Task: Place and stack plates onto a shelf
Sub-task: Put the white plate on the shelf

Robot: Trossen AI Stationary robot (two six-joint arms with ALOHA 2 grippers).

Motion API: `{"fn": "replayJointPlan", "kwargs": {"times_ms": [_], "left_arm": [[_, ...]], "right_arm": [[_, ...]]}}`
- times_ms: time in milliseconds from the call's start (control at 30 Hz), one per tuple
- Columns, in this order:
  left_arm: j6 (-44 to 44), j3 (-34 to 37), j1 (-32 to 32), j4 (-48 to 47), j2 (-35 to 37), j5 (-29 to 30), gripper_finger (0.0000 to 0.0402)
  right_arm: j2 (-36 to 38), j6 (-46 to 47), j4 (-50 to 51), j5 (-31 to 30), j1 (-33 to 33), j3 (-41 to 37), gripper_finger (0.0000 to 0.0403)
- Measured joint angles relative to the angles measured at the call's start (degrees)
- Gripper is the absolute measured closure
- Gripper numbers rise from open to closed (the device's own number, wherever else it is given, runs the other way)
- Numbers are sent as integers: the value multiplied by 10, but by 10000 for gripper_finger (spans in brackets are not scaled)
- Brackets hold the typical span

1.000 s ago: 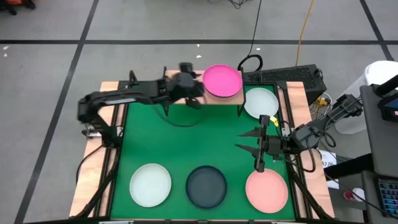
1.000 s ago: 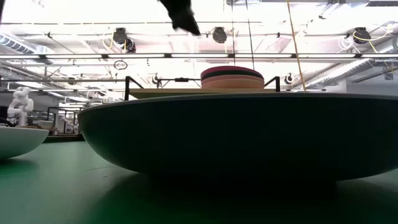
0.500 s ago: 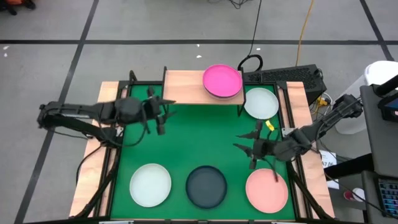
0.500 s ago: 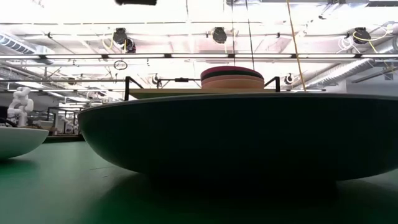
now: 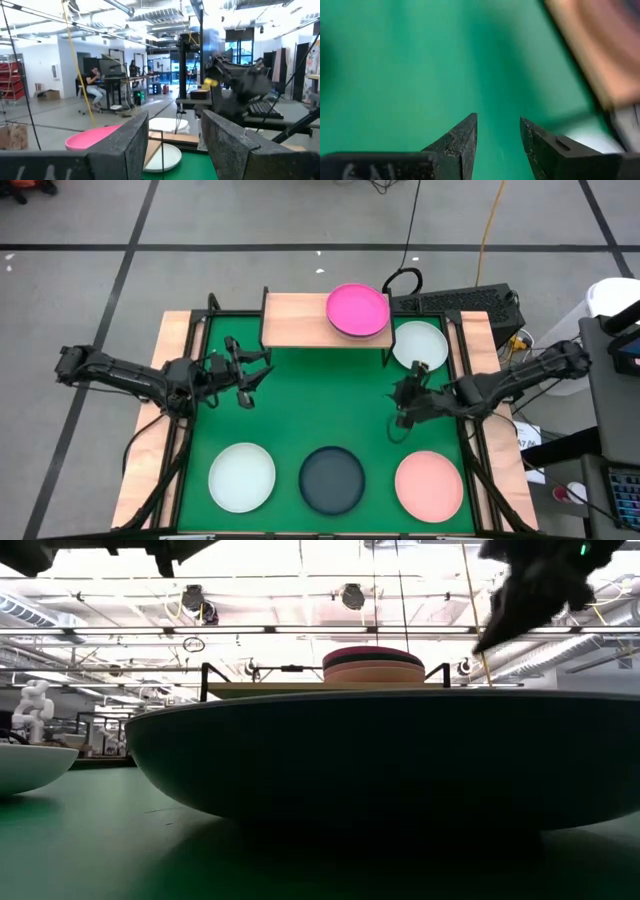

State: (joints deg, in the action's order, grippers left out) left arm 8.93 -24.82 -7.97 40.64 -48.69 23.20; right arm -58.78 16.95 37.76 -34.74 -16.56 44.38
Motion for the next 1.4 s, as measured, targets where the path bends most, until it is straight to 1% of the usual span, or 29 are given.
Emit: {"fn": "replayJointPlan", "kwargs": {"times_ms": [100, 200, 333, 600, 733, 867, 900, 967, 1067, 1200, 1267, 1300, 1400], "left_arm": [[0, 0, 0, 0, 0, 0, 213], [-1, 0, 0, -1, 0, 0, 213], [-24, 0, 0, -2, 0, 0, 213], [-35, 0, 0, -2, 0, 0, 213], [-49, 0, 0, -2, 0, -1, 213], [-48, 0, 0, -2, 0, -1, 213], [-48, 0, 0, -3, 0, -1, 213], [-48, 0, 0, -3, 0, -1, 213], [-48, 0, 0, -3, 0, -1, 213], [-47, 0, 0, -3, 0, -1, 213], [-48, 0, 0, -2, 0, -1, 213], [-48, 0, 0, -2, 0, -1, 213], [-48, 0, 0, -2, 0, -2, 213]], "right_arm": [[-18, 48, 86, 20, 41, 0, 271], [-41, 74, 137, 35, 74, 0, 271], [-74, 96, 147, 53, 116, 0, 270], [-138, 50, 145, 49, 211, 0, 270], [-159, 4, 109, 52, 251, -9, 270], [-165, -55, 31, 107, 295, -48, 270], [-165, -64, 11, 110, 306, -60, 270], [-165, -74, -11, 106, 327, -80, 270], [-165, -76, -20, 93, 356, -101, 270], [-164, -87, -36, 93, 378, -126, 272], [-163, -98, -51, 103, 380, -133, 286], [-163, -101, -55, 111, 381, -134, 299], [-163, -102, -61, 122, 380, -134, 364]]}}
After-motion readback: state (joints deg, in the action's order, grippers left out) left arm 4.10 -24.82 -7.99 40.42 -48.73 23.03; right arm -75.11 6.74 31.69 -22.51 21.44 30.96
